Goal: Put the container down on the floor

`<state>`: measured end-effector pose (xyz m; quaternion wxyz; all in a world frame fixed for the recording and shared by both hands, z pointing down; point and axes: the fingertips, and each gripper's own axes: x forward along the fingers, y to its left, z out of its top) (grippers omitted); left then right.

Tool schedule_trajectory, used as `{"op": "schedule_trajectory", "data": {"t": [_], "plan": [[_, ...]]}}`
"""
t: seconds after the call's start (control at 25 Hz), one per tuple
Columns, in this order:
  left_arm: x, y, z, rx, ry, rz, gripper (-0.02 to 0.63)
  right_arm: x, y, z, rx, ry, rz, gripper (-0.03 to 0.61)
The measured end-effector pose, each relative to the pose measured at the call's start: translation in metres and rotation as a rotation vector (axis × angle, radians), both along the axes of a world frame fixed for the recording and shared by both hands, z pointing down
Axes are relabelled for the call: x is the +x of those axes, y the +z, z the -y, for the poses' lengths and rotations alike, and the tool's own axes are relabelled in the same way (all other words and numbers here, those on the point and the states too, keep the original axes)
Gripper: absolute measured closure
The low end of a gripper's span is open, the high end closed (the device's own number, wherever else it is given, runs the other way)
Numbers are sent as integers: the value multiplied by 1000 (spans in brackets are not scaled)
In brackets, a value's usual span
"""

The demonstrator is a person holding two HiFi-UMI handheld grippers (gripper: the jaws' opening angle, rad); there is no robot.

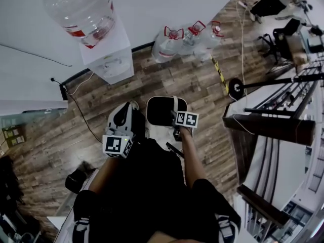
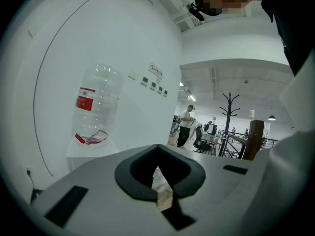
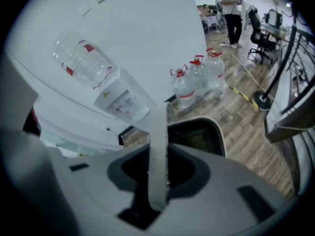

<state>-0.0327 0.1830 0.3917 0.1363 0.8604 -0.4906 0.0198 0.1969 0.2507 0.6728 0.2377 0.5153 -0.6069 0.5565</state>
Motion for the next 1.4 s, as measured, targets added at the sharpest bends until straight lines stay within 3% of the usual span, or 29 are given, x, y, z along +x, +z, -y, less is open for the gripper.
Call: {"op": "schedule_trajectory", "data": {"t": [0.36, 0.8, 1.04, 1.4], "plan": [[22, 5, 102, -25, 41, -28, 586, 11, 5, 72, -11, -25, 1, 462], [22, -3, 200, -18, 54, -22, 586, 12, 1, 177, -2, -55, -8, 462], [41, 0, 228, -28, 19, -34, 586, 13, -1, 236, 14, -136, 1, 462], [71, 17, 278, -58, -136, -17, 586, 17, 25, 311, -21, -365, 16, 462]]}}
